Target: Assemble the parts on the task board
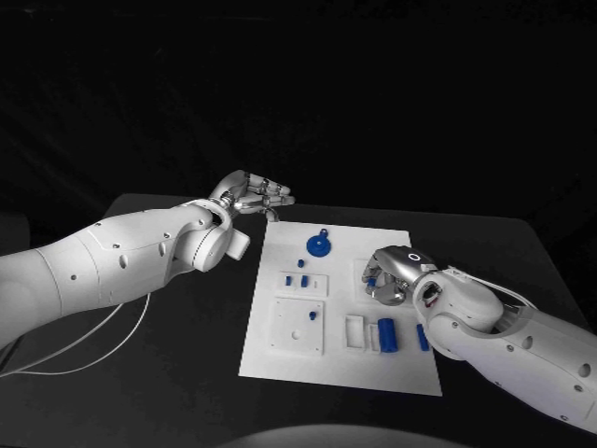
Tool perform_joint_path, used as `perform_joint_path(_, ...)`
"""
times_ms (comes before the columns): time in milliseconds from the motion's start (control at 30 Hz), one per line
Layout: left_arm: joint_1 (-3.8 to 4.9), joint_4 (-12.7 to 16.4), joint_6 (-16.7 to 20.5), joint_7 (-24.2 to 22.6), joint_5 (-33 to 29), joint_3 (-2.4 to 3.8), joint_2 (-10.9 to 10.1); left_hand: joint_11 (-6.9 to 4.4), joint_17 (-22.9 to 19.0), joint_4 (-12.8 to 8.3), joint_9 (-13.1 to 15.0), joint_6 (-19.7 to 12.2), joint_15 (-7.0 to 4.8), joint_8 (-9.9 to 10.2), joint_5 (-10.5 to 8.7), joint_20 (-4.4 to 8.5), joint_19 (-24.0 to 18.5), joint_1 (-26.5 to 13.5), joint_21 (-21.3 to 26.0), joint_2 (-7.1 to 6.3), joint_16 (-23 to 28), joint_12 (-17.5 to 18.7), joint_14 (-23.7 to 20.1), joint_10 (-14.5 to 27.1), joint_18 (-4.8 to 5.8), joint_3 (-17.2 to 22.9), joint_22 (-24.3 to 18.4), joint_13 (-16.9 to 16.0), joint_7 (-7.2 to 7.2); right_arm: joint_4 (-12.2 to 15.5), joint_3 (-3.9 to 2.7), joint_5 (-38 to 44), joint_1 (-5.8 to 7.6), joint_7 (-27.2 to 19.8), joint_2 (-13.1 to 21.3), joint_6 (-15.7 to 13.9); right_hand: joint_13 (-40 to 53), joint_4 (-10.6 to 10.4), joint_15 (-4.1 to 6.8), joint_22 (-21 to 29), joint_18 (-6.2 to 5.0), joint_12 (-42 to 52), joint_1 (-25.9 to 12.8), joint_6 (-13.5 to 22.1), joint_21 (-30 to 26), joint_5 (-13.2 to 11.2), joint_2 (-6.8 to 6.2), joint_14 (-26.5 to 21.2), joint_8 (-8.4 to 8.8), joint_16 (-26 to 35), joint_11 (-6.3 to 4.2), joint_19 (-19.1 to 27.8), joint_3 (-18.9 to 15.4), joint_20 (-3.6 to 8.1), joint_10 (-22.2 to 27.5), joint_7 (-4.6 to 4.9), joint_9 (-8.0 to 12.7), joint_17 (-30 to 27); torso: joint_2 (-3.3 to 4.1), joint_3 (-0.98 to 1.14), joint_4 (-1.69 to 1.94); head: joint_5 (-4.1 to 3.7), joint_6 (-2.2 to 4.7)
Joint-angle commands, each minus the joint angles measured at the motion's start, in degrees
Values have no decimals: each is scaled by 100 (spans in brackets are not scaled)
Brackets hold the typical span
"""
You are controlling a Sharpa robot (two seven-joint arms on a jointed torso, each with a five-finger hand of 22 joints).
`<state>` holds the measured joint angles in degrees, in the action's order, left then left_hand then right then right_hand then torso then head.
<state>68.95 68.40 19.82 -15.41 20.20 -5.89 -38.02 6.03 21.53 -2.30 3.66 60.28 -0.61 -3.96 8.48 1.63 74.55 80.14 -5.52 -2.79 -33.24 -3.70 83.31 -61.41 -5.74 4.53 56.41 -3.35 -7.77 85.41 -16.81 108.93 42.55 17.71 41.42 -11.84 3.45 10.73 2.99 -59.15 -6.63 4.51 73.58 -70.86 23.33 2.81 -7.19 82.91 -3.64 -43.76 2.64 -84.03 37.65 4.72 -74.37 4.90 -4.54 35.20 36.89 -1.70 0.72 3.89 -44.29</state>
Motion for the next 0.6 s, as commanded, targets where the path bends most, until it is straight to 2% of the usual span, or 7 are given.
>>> perform_joint_path(33,3,2,4,-70,-23,3,3,-6,11,5,1,1,-5,27,-2,5,45,-4,-18,45,-39,9,-5,8,63,-10,13,2,15,10,2,193,-7,91,7,-158,23,103,47,-60,-28,16,-7,-21,34,-1,74,-1,-8,-12,-93,-127,186,31,-152,6,3,13,-4,-3,0,9,-11)
perform_joint_path(167,3,-4,-10,-56,-23,2,-3,-6,11,5,1,1,-5,27,-2,5,45,-4,-18,45,-39,9,-5,8,63,-10,13,2,15,17,2,256,-8,131,17,-164,34,167,67,-129,-40,57,-30,-45,51,-4,85,3,-12,-3,-115,-109,234,39,-229,-12,1,26,-3,-3,-1,13,-13)
perform_joint_path(333,3,-7,-21,-48,-23,2,-8,-4,14,6,1,-4,-3,28,-8,3,41,-3,-17,43,-45,7,-14,18,63,-11,17,1,14,105,1,319,-8,131,40,-247,30,147,85,-192,-25,88,22,-97,47,-4,135,21,-7,8,-139,-109,124,58,-286,-30,-8,45,-5,0,-4,28,-7)
perform_joint_path(433,3,-15,-25,-45,-24,2,-9,-4,14,6,1,-4,-3,28,-8,3,41,-3,-17,43,-45,7,-14,18,63,-11,17,1,14,252,-10,324,-8,110,82,-325,29,128,97,-218,-24,97,39,-120,46,-4,126,29,-10,9,-151,-123,97,68,-320,-38,-13,57,-4,0,-5,31,-9)
perform_joint_path(600,3,-39,-27,-44,-24,2,-7,-2,18,15,1,0,-1,26,-11,0,37,-7,-17,54,-59,6,-20,28,61,-10,24,1,15,573,-66,202,-8,26,149,-426,26,87,104,-249,-12,88,55,-136,30,-4,122,33,-7,11,-161,-129,67,77,-354,-42,-16,74,-9,-5,-7,63,-20)
